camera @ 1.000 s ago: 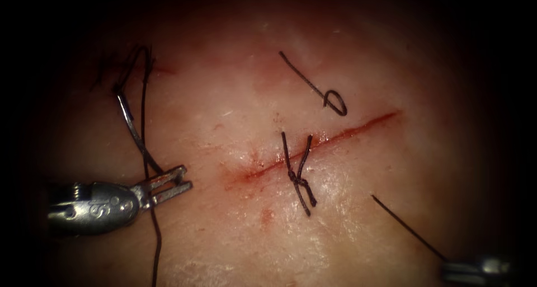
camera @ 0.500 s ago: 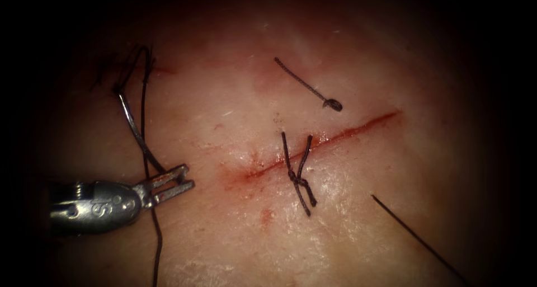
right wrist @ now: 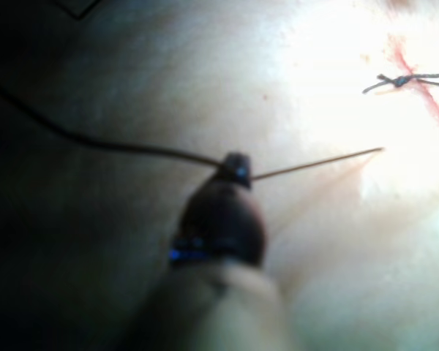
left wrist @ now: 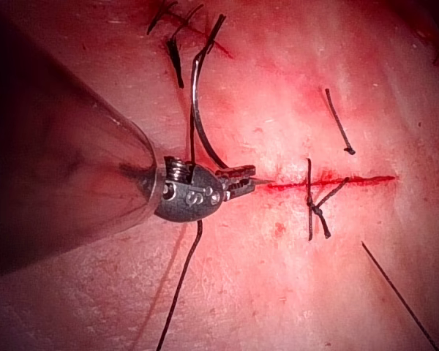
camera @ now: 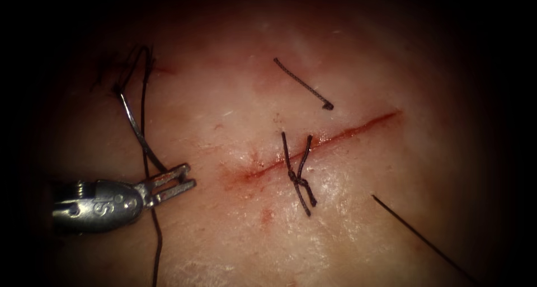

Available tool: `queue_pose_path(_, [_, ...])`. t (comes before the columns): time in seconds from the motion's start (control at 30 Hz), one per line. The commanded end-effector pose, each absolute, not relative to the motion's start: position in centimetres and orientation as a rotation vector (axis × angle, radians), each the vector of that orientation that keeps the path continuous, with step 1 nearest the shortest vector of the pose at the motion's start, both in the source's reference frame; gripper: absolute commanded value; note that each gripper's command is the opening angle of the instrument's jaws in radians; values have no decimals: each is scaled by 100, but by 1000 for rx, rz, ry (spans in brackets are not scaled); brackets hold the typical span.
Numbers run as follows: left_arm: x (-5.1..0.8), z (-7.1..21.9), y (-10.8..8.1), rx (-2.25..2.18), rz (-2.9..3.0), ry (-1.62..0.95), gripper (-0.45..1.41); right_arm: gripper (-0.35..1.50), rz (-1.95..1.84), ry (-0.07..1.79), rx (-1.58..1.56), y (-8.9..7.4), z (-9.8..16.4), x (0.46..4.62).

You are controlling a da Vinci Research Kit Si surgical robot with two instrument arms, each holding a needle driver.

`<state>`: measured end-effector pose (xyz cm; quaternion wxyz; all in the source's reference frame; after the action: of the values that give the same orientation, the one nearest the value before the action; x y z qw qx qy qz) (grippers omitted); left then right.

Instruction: Wound Closure

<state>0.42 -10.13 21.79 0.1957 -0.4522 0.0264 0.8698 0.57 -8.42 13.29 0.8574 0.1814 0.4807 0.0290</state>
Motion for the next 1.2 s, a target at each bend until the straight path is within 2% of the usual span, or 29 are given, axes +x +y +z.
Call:
queue_pose_path(0.03, [35,2183,-1023,-1268,2435,68,-45,-35,60,1007,389,-854,1329,65])
queue_pose_path(0.6, [35,2183,-1024,-1267,2435,68,-45,-35,14,989,462,-871,1300,52])
queue_pose_path(0.63, [35,2183,-1024,-1267,2435,68,-45,-23,21,988,464,-871,1301,55])
queue_pose_path(0.67, [35,2183,-1024,-1267,2435,68,-45,44,22,987,463,-870,1301,57])
queue_pose_path(0.7, [35,2182,-1024,-1267,2435,68,-45,96,39,994,442,-867,1303,60])
queue_pose_path(0.77, [34,2182,-1024,-1267,2434,68,-45,145,139,1005,312,-851,1308,64])
queue_pose_path(0.97, [34,2181,-1024,-1267,2434,68,-45,145,128,994,260,-825,1318,58])
queue_pose_path(1.2, [34,2181,-1024,-1267,2434,68,-45,148,128,837,271,-791,1338,37])
